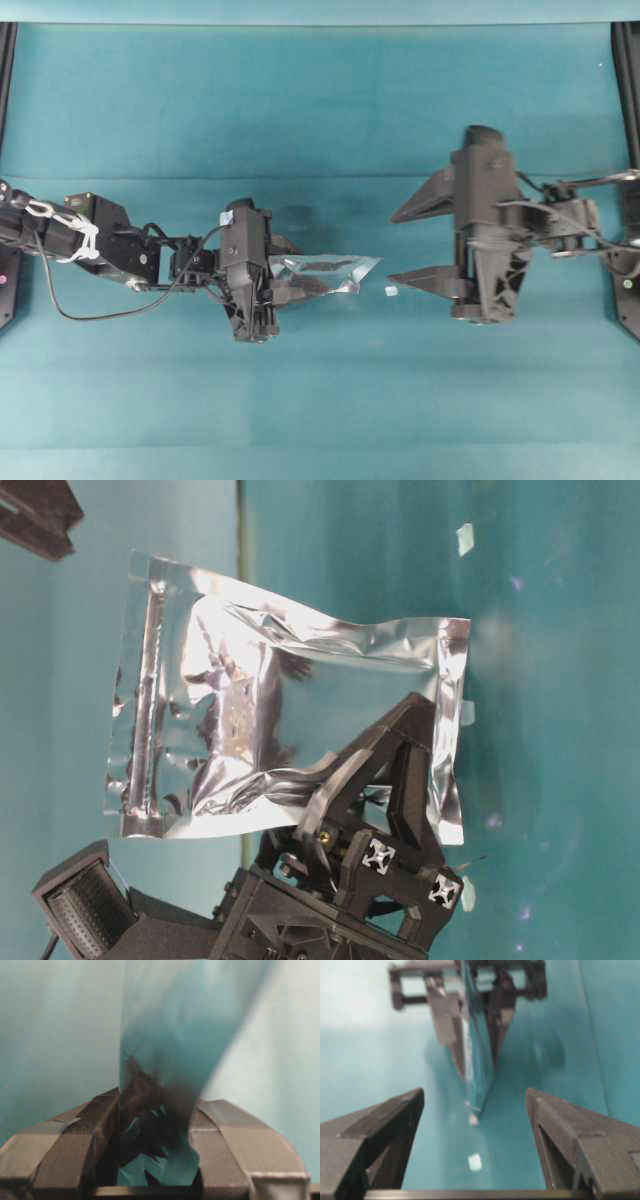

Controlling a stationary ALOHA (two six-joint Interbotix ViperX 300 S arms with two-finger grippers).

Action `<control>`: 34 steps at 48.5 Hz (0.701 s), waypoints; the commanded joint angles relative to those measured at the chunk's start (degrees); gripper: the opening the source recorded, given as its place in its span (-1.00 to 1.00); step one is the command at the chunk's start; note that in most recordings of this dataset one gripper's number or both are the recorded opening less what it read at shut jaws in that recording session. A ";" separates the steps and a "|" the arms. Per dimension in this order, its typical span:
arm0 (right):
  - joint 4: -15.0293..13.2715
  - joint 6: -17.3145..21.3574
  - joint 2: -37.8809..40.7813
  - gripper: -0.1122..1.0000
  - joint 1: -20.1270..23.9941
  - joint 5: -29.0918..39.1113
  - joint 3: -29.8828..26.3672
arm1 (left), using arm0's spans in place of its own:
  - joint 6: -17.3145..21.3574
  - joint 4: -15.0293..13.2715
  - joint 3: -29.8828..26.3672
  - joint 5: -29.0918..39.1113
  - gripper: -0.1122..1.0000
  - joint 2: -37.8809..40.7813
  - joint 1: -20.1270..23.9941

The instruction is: Hand over the silver zip bag and make it stand upright.

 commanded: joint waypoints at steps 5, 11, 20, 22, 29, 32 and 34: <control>0.00 0.62 -2.29 0.84 0.09 -2.81 1.93 | 0.09 0.18 -0.62 -0.26 -0.22 -0.18 -0.26; 0.09 0.62 -2.90 0.84 0.00 -2.90 2.81 | 0.09 0.18 -0.62 -0.26 -0.22 -0.18 -0.26; 0.18 0.62 -3.96 0.84 0.00 -2.72 3.60 | 0.09 0.18 -0.62 -0.26 -0.22 -0.26 -0.18; 0.18 0.62 -4.31 0.84 0.00 -2.64 3.87 | 0.09 0.09 -0.62 -0.26 -0.22 -0.26 -0.18; 0.18 0.62 -5.01 0.84 0.00 -2.72 4.39 | 0.09 0.18 -0.62 -0.18 -0.22 -0.26 -0.18; 0.18 0.70 -5.10 0.84 0.09 -2.72 4.39 | 0.09 0.18 -0.70 -0.09 -0.22 -0.26 -0.18; 0.18 0.62 -5.10 0.84 0.00 -2.64 4.39 | 0.09 0.09 -0.70 -0.18 -0.22 -0.26 -0.18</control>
